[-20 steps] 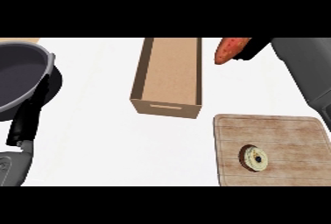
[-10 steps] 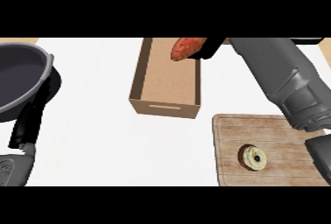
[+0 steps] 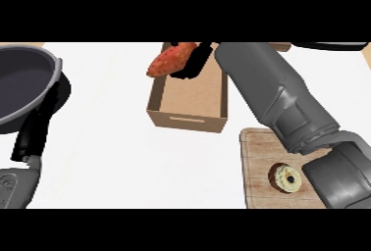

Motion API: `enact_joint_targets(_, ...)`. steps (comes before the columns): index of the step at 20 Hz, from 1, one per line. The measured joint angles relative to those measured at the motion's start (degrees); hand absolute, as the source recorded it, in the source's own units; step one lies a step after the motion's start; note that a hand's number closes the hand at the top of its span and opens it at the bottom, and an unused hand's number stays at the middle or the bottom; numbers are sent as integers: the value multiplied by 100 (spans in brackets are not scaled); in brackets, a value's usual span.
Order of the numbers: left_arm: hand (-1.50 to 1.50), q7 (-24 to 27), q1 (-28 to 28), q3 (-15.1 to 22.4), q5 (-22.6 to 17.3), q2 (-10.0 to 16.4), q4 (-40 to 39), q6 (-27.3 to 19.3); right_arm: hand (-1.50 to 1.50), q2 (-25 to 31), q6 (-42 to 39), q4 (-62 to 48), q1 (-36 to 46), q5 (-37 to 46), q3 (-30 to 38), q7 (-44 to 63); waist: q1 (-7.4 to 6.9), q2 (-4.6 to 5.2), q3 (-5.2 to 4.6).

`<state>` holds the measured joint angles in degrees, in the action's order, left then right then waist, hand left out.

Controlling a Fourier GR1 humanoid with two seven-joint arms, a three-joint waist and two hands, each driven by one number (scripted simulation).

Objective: Pick the sweet potato from the cutting board and place it in the cardboard box

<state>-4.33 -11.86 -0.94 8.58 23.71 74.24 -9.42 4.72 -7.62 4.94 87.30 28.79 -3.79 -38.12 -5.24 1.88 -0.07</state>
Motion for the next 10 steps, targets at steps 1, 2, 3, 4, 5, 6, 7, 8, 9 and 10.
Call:
enact_joint_targets(1,0,13,-5,-20,-15,28,-3,33,150,-67,90,-17,10,30,-21,71,-21,10,-2)
enact_joint_targets(2,0,2,-44,-13,-7,30,-3,44,150,-152,215,-32,-10,84,-73,135,-42,17,-3)
enact_joint_targets(3,0,16,-35,-23,-4,29,-1,36,150,-217,359,-59,-60,113,-92,197,-50,23,-3)
enact_joint_targets(4,0,19,-47,-34,-21,38,6,61,150,-271,471,-85,-63,118,-90,303,-71,32,-4)
enact_joint_targets(5,0,30,-32,-19,1,32,21,52,-150,-314,501,-133,-83,118,-88,405,-87,35,-4)
enact_joint_targets(6,0,56,-40,-22,20,24,-2,31,-150,-347,496,-178,-88,117,-86,504,-97,42,-5)
enact_joint_targets(7,0,27,-65,-1,29,-2,10,26,-150,-374,452,-232,-114,100,-70,588,-115,50,-5)
enact_joint_targets(8,0,46,-78,4,33,-1,-3,42,-150,-394,418,-273,-124,76,-47,687,-138,58,-6)
enact_joint_targets(9,0,42,-88,9,43,8,11,50,-150,-411,380,-310,-130,59,-30,777,-152,62,-6)
enact_joint_targets(10,0,37,-73,-5,33,20,20,63,-150,-425,330,-339,-139,54,-25,836,-154,61,-5)
